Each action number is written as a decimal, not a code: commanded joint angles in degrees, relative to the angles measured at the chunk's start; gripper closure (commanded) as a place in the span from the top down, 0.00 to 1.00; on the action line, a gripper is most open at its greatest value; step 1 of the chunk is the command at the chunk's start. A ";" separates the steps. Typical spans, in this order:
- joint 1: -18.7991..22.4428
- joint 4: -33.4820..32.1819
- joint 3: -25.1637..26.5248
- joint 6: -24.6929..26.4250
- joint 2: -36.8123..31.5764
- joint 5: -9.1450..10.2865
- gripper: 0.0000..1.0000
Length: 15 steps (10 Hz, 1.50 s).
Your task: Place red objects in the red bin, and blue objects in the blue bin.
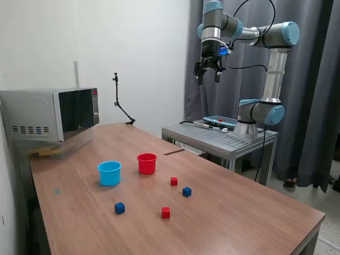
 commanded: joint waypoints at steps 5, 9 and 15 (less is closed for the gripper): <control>0.38 -6.63 -7.47 7.44 12.19 0.26 1.00; 2.30 -12.71 -11.25 9.47 24.04 0.17 1.00; 6.62 -16.13 -7.50 9.38 29.96 0.26 1.00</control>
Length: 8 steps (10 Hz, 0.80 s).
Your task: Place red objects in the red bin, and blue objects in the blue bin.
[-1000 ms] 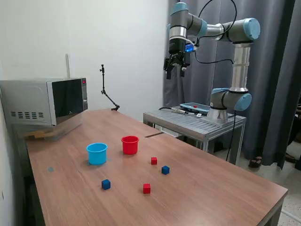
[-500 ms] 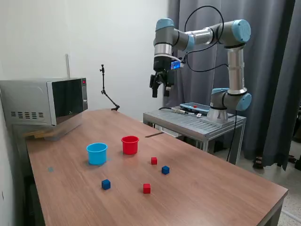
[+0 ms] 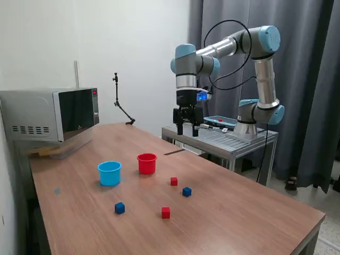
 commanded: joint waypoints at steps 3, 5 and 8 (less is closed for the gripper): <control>1.94 -4.53 4.76 -8.88 2.77 0.28 1.00; 2.74 -4.10 5.28 -14.12 2.78 0.28 1.00; 2.74 -4.18 6.08 -16.15 3.30 0.19 1.00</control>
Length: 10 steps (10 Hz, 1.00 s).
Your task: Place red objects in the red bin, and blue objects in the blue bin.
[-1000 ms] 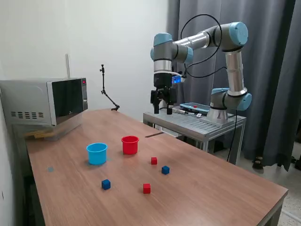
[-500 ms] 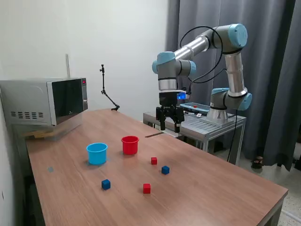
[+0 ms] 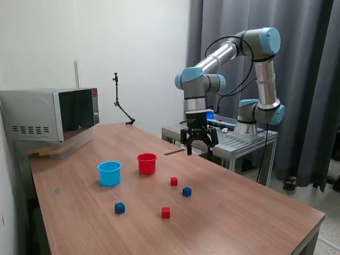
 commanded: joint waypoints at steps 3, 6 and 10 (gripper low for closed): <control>0.06 -1.27 0.74 -1.23 4.56 -0.04 1.00; 0.06 -2.95 -0.67 -1.31 7.29 -0.48 1.00; 0.14 -2.34 -4.18 -1.40 11.07 -1.61 1.00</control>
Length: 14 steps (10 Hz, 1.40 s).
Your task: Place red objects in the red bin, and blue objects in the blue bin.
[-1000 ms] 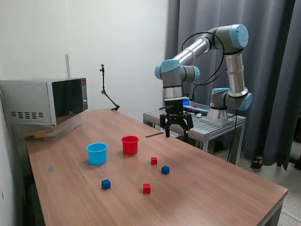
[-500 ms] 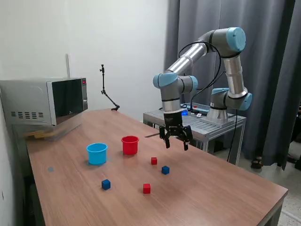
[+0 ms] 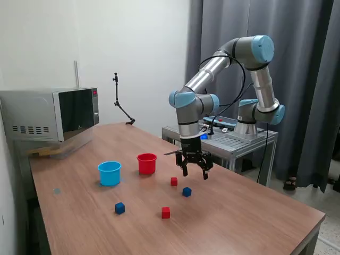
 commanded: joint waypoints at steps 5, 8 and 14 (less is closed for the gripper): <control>0.12 1.69 -2.50 -0.07 3.86 -2.42 1.00; 0.74 1.60 -3.20 0.72 4.04 -2.33 1.00; 0.74 0.02 -3.82 2.66 5.36 -3.65 1.00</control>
